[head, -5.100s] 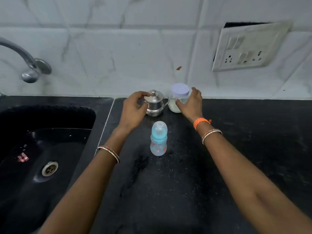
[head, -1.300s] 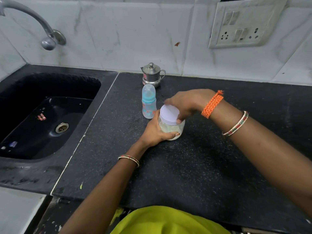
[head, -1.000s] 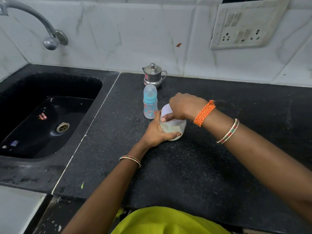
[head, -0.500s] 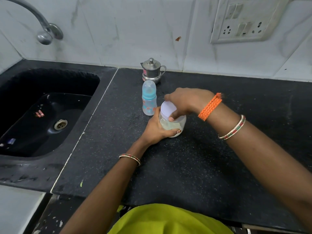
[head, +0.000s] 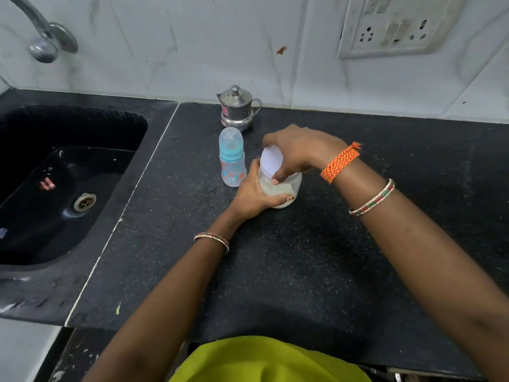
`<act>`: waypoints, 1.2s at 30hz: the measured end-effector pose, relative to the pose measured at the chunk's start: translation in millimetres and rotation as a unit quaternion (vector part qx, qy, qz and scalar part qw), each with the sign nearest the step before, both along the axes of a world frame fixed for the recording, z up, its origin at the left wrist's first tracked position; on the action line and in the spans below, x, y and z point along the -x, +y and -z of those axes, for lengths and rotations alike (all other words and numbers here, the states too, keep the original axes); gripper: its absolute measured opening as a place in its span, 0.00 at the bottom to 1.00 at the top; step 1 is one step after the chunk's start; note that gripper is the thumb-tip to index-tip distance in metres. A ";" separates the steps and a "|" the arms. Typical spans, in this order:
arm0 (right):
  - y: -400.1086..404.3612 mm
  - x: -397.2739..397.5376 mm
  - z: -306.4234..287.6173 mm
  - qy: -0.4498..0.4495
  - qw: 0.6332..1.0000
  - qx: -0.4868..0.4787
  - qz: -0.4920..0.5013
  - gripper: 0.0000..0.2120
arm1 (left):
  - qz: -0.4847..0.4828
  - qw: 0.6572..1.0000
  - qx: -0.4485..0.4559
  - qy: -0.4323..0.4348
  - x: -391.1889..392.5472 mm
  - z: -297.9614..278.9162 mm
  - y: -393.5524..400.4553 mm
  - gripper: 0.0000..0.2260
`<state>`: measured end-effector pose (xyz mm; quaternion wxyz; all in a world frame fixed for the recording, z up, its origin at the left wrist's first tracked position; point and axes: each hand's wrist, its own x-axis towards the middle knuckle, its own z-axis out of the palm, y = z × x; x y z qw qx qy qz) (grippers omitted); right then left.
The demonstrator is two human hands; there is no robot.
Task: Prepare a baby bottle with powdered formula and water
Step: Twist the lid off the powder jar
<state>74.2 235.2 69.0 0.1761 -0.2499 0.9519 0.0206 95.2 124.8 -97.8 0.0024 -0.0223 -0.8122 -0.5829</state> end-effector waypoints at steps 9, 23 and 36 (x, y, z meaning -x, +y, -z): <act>19.3 0.4 26.1 0.085 0.967 0.206 0.124 0.35 | -0.001 1.000 0.005 0.015 26.9 -11.9 9.4 0.45; 28.5 -87.4 113.5 0.150 0.891 0.398 0.162 0.23 | -0.088 0.994 -0.042 0.055 -37.2 -5.6 -23.8 0.13; 24.2 -82.2 166.7 0.160 0.896 0.383 0.155 0.22 | -0.167 0.984 -0.052 0.041 -51.7 1.8 -49.4 0.13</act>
